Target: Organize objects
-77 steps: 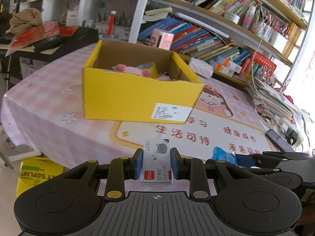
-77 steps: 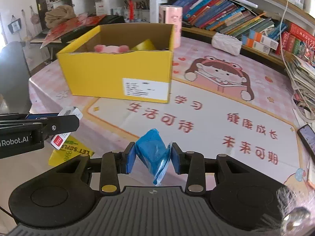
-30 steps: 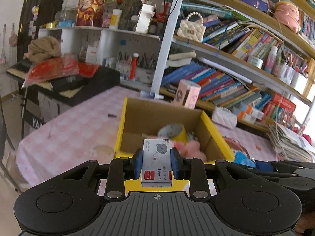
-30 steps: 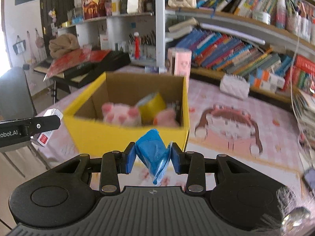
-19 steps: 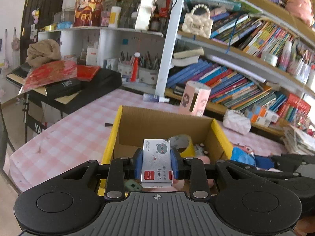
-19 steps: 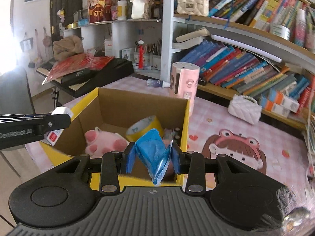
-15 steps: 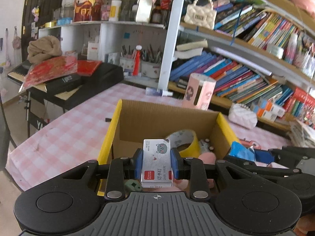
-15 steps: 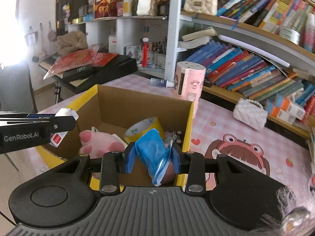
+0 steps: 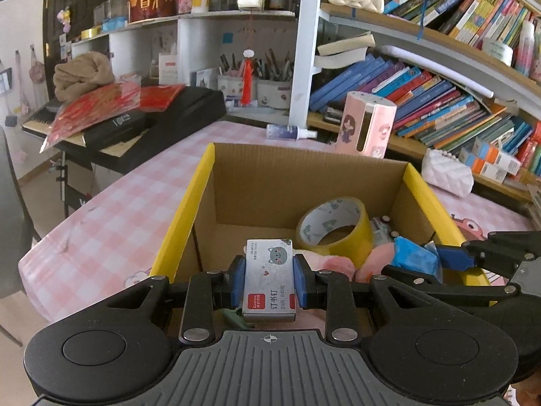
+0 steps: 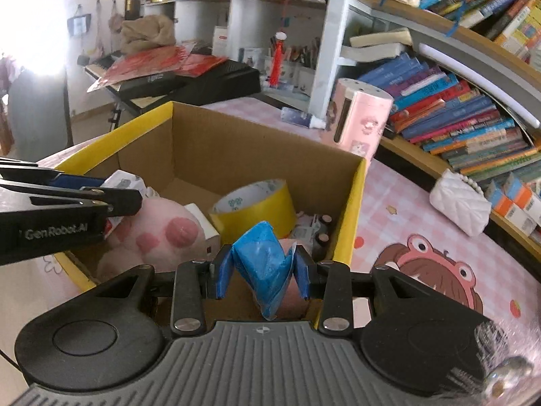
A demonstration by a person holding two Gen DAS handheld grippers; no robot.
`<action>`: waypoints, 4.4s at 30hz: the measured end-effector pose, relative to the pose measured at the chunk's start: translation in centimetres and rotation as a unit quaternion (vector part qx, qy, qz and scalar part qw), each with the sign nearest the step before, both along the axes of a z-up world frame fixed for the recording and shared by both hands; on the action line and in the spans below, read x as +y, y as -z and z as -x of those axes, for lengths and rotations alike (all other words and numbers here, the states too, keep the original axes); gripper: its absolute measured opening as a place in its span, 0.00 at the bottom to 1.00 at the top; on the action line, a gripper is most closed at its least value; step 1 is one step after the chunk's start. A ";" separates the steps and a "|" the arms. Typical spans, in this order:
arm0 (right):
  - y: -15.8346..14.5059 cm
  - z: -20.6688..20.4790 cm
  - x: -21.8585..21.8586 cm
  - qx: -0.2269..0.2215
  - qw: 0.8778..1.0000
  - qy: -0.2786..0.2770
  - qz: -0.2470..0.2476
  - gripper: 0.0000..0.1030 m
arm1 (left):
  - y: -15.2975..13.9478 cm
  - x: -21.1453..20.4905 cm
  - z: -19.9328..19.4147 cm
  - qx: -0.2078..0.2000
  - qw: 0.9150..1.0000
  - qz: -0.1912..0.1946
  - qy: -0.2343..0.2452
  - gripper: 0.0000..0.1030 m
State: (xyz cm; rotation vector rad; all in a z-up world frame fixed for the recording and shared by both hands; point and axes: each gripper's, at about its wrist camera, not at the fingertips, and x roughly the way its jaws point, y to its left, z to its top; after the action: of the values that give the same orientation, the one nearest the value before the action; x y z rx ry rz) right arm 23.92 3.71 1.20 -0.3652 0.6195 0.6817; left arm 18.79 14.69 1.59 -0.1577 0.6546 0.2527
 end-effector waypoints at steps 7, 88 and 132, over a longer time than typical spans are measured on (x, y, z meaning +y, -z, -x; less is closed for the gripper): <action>0.6 -0.4 0.8 0.010 1.000 -0.023 0.007 0.35 | 0.4 -0.1 -0.4 0.004 1.000 -0.006 -0.001 0.27; -0.5 22.9 -7.7 -0.021 0.955 0.296 -0.017 1.00 | -0.2 -1.5 20.4 0.006 0.998 -0.018 0.055 0.98; 1.1 25.0 -15.2 -0.014 0.897 0.442 0.004 1.00 | 0.5 -11.0 19.5 0.020 0.987 -0.089 0.134 0.98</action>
State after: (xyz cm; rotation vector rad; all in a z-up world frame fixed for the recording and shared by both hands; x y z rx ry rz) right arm -1.08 -11.51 0.07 -0.0687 0.6803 -0.2035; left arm -0.66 3.66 1.07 0.1081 0.6813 0.0541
